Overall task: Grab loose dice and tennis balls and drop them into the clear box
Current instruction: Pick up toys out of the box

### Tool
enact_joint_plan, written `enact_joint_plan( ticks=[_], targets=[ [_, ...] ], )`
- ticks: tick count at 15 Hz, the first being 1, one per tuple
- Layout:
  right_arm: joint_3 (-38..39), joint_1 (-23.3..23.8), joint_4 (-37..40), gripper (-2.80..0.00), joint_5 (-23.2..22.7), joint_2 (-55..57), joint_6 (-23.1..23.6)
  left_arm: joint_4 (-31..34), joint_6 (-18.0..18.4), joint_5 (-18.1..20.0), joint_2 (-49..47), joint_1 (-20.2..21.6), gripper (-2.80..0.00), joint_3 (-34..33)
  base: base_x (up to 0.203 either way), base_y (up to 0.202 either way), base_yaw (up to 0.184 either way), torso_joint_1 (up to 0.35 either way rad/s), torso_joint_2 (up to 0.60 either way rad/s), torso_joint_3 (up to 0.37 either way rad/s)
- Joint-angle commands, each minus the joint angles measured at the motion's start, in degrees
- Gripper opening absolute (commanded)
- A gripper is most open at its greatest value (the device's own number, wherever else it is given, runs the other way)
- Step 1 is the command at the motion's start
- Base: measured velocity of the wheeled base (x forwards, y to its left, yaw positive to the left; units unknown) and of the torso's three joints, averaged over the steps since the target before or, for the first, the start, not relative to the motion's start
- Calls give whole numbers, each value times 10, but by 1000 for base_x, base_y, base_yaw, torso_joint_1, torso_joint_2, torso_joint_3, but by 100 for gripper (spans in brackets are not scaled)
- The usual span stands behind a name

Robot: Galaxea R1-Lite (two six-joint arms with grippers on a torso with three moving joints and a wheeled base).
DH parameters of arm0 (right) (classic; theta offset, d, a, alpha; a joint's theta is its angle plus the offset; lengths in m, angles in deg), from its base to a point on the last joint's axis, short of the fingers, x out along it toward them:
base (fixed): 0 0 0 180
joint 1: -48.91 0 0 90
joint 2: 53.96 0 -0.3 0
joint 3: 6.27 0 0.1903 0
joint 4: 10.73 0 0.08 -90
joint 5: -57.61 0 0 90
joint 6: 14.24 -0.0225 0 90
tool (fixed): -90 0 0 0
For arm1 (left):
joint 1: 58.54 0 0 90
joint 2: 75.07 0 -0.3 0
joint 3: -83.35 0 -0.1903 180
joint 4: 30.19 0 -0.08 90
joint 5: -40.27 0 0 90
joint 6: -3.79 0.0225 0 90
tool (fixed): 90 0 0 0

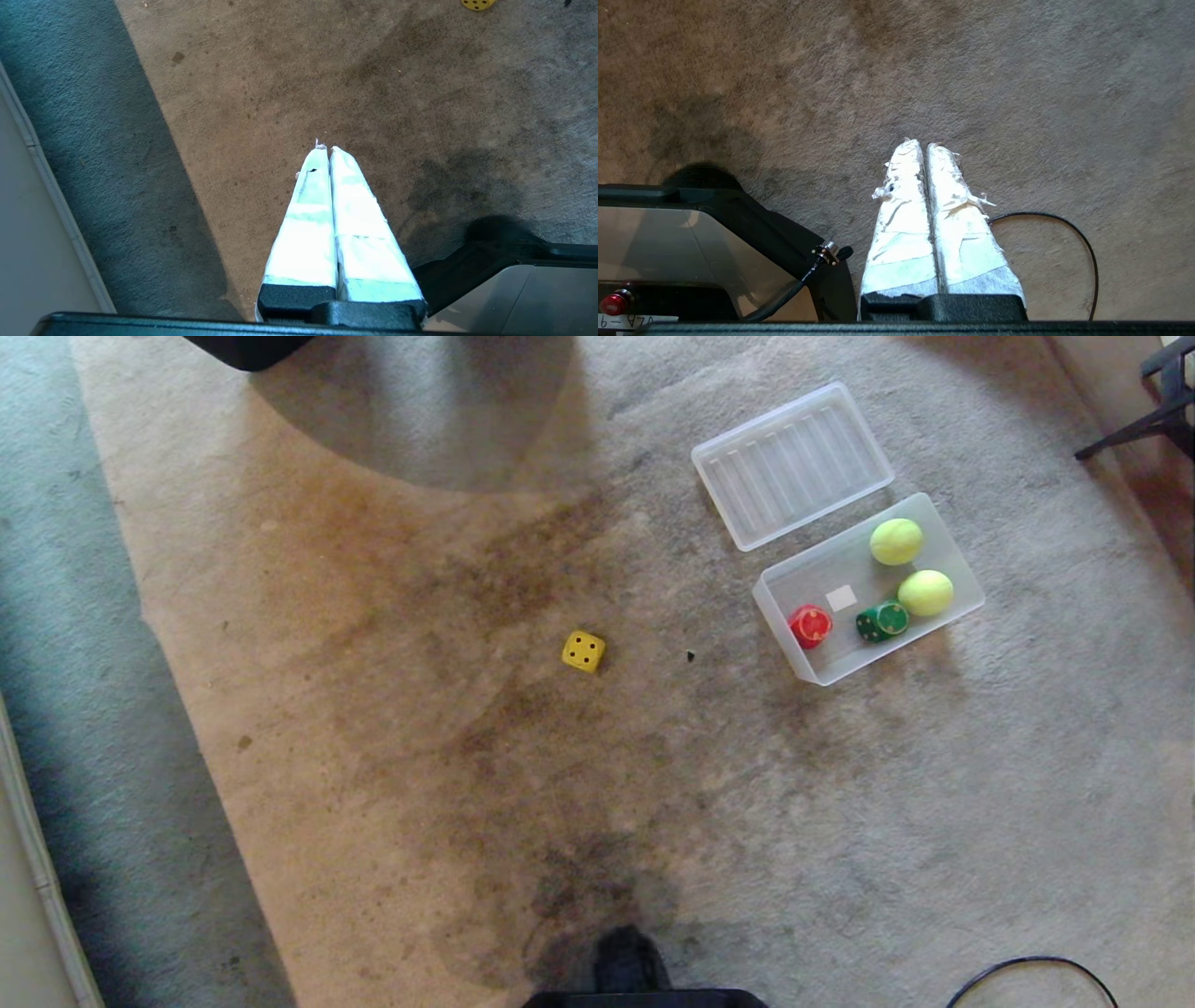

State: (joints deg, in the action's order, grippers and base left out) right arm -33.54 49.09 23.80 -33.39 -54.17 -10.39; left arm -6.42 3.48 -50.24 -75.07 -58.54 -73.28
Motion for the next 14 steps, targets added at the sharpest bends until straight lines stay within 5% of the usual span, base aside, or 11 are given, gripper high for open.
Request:
enact_joint_plan(
  ticks=[1, 14],
  targets=[
    [-1, 0, 1, -280, 0, 1, 0, 0, 0, 0, 0, 0, -280, 0, 0, 0, 0, 0, 0, 0],
    [0, 0, 1, -280, 1, 1, -3, 0, -1, 1, 0, 0, -280, 0, 1, -6, 141, 2, 2, 1]
  ],
)
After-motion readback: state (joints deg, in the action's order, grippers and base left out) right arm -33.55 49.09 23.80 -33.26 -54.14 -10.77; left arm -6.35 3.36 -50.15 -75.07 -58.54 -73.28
